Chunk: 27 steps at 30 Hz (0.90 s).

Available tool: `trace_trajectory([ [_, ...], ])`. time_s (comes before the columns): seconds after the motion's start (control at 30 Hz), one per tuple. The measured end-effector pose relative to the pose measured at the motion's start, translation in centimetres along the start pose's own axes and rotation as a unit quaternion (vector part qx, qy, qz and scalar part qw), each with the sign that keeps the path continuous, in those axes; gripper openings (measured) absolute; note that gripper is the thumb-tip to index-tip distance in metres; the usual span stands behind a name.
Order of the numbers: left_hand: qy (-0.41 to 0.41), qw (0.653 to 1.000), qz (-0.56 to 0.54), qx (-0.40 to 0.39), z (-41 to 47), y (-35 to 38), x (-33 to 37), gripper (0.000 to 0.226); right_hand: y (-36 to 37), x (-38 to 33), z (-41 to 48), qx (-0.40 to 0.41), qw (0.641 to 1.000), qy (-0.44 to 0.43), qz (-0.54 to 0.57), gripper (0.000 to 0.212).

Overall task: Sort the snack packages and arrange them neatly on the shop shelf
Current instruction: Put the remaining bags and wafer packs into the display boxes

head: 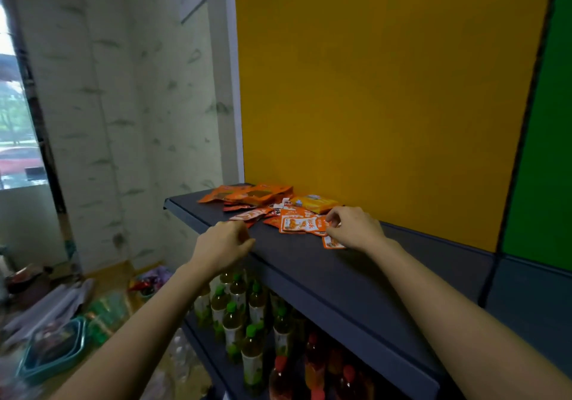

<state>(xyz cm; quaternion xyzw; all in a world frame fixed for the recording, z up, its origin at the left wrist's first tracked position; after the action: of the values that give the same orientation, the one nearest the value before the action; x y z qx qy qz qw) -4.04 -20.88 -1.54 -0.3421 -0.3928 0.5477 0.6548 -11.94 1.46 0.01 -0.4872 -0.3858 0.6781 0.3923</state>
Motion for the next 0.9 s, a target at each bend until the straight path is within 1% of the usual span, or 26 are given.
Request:
trace_trajectory([
  [0.1, -0.007, 1.0, -0.004, 0.002, 3.8, 1.4, -2.1, 0.022, 0.6, 0.2, 4.3, -0.003, 1.0, 0.031, 0.0, 0.031],
  [0.2, -0.005, 0.999, -0.011, 0.033, 7.1, 2.7, -4.1, 0.024, 1.6, 0.7, 8.6, -0.011, 0.997, 0.071, 0.031, 0.032],
  [0.27, -0.006, 0.998, -0.019, 0.052, 8.9, 3.3, -5.6, 0.024, 2.6, 1.0, 10.9, -0.028, 0.994, 0.099, 0.046, 0.039],
  [0.33, -0.007, 0.999, -0.023, 0.048, 10.5, 4.1, -7.2, 0.027, 3.7, 1.1, 12.6, -0.041, 0.99, 0.127, 0.042, 0.049],
  [0.4, -0.006, 0.998, -0.028, 0.052, 11.9, 4.7, -8.5, 0.028, 4.2, 1.2, 13.8, -0.033, 0.987, 0.156, 0.037, 0.055],
  [0.5, -0.007, 0.996, -0.054, 0.068, 14.6, 5.7, -11.0, 0.024, 4.8, 1.2, 15.9, -0.028, 0.979, 0.197, 0.036, 0.062],
  [0.6, 0.007, 0.995, -0.07, 0.064, 17.7, 7.1, -13.4, 0.021, 5.9, 1.0, 17.8, -0.056, 0.97, 0.235, 0.04, 0.069],
  [0.7, 0.013, 0.995, -0.078, 0.065, 20.8, 7.6, -15.6, 0.02, 7.1, 0.4, 19.4, -0.096, 0.952, 0.278, 0.079, 0.074],
  [0.73, 0.015, 0.995, -0.079, 0.064, 21.9, 7.7, -16.3, 0.022, 7.4, 0.2, 19.9, -0.1, 0.945, 0.295, 0.096, 0.076],
  [0.8, 0.008, 0.996, -0.078, 0.048, 24.0, 8.1, -17.5, 0.036, 8.0, 0.1, 21.0, -0.09, 0.935, 0.324, 0.111, 0.084],
  [0.87, -0.006, 0.997, -0.081, 0.001, 26.1, 9.0, -18.8, 0.052, 8.5, 0.1, 22.0, -0.063, 0.925, 0.353, 0.124, 0.099],
  [0.9, -0.013, 0.996, -0.08, -0.035, 27.0, 9.6, -19.3, 0.062, 8.8, 0.2, 22.4, -0.049, 0.919, 0.368, 0.13, 0.107],
])
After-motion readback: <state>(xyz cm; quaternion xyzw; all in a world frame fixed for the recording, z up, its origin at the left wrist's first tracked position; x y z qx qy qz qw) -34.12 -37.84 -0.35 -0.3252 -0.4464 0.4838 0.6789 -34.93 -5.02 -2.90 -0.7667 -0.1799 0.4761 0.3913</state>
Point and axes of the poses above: each hand's wrist, its own z-axis towards the middle knuckle, its own y-axis out of the palm, x = y × z, the point moved 4 cm from there along z, towards the middle knuckle, and after that the axes turned 9 degrees about y, right-handed, at the moved point
